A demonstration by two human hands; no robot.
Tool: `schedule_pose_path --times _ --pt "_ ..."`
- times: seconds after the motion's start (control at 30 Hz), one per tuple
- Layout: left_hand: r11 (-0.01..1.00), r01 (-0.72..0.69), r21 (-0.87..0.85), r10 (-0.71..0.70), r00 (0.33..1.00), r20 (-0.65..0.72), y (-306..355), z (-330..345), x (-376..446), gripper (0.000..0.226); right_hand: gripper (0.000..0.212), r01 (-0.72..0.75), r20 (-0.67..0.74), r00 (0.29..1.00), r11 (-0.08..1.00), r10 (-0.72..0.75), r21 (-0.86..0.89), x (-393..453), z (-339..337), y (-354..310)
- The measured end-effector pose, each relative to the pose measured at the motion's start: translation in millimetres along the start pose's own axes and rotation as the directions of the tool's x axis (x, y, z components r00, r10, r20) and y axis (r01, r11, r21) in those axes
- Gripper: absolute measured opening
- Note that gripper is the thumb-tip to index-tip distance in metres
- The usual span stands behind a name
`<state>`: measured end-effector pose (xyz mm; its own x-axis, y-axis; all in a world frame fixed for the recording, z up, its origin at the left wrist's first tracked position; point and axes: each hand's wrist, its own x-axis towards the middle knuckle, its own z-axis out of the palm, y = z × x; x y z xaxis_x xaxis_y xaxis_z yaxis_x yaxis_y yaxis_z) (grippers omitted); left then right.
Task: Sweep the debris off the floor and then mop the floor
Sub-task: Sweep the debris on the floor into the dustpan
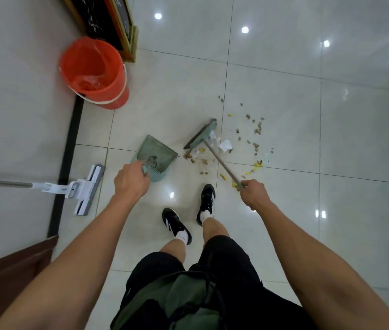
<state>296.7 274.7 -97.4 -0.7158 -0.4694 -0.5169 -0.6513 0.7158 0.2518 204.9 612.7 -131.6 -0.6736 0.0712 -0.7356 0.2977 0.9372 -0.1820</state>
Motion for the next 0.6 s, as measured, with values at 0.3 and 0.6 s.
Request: schedule_pose_path --times 0.3,0.6 --pt "0.991 -0.072 0.113 0.081 0.994 -0.079 -6.3 -21.0 -20.7 0.013 0.034 0.152 -0.047 0.987 0.988 -0.154 -0.03 -13.9 2.8 2.6" --pt "0.968 -0.045 0.246 0.073 0.992 -0.106 5.3 -15.3 -47.4 0.022 0.033 0.253 0.075 0.967 0.959 -0.245 -0.127 1.3 3.0 -2.9"
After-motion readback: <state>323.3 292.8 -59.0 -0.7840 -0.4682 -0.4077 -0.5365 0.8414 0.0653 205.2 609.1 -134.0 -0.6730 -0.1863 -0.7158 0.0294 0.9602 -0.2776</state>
